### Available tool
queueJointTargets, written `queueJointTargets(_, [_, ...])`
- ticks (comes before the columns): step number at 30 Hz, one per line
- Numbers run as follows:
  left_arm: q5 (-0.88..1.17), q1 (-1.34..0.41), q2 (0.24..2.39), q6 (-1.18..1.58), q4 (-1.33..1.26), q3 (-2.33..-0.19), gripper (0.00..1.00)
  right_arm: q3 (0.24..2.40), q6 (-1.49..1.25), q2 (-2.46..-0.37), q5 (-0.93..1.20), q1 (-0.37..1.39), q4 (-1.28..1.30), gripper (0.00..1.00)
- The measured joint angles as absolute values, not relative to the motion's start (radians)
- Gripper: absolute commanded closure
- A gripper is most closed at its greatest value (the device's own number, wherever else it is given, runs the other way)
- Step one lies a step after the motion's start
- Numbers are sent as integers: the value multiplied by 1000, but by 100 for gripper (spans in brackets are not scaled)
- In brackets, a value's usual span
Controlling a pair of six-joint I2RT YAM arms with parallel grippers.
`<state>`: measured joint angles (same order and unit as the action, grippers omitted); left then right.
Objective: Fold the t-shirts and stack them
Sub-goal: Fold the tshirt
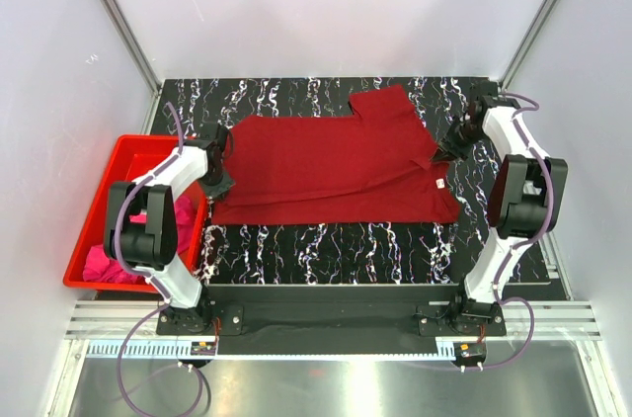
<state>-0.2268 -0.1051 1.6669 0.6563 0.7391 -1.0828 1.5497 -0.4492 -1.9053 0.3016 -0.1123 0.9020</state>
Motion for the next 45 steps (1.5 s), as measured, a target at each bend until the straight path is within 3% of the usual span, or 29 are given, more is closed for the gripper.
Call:
queueJointTargets(1, [-227, -105, 1667, 656, 739, -1084, 99, 1554, -449, -1913, 302, -112, 902, 96])
queueJointTargets(3, [-231, -105, 1667, 656, 739, -1087, 87, 1568, -453, -1928, 302, -112, 900, 94])
queueJointTargets(4, [-232, -105, 1667, 655, 740, -1090, 79, 1575, -455, -1934, 301, -112, 896, 90])
queueJointTargets(5, [-234, -107, 1667, 655, 741, -1094, 60, 1586, -459, -1944, 300, -112, 895, 86])
queueJointTargets(6, [-240, -110, 1667, 648, 741, -1099, 53, 1597, -464, -1955, 299, -112, 888, 84])
queueJointTargets(8, [-253, -126, 1667, 645, 739, -1114, 37, 1626, -472, -1979, 292, -112, 876, 68])
queueJointTargets(10, [-262, -144, 1662, 639, 733, -1119, 31, 1655, -479, -2004, 279, -112, 863, 51])
queueJointTargets(11, [-266, -152, 1655, 638, 733, -1119, 27, 1671, -483, -2017, 276, -112, 860, 49])
queueJointTargets(18, [-276, -222, 1463, 625, 734, -1074, 22, 1707, -455, -1983, 204, -112, 884, 42])
queueJointTargets(26, [-233, -358, 1302, 622, 699, -1010, 33, 1308, -493, -1633, 196, -60, 879, 43])
queueJointTargets(33, [-165, -456, 1357, 618, 670, -990, 36, 1151, -578, -1721, 169, -12, 838, 64])
queueJointTargets(39, [-147, -469, 1370, 617, 654, -990, 36, 1087, -665, -1789, 89, -55, 813, 64])
queueJointTargets(45, [-144, -469, 1370, 604, 656, -990, 37, 1058, -727, -1776, 73, -215, 854, 60])
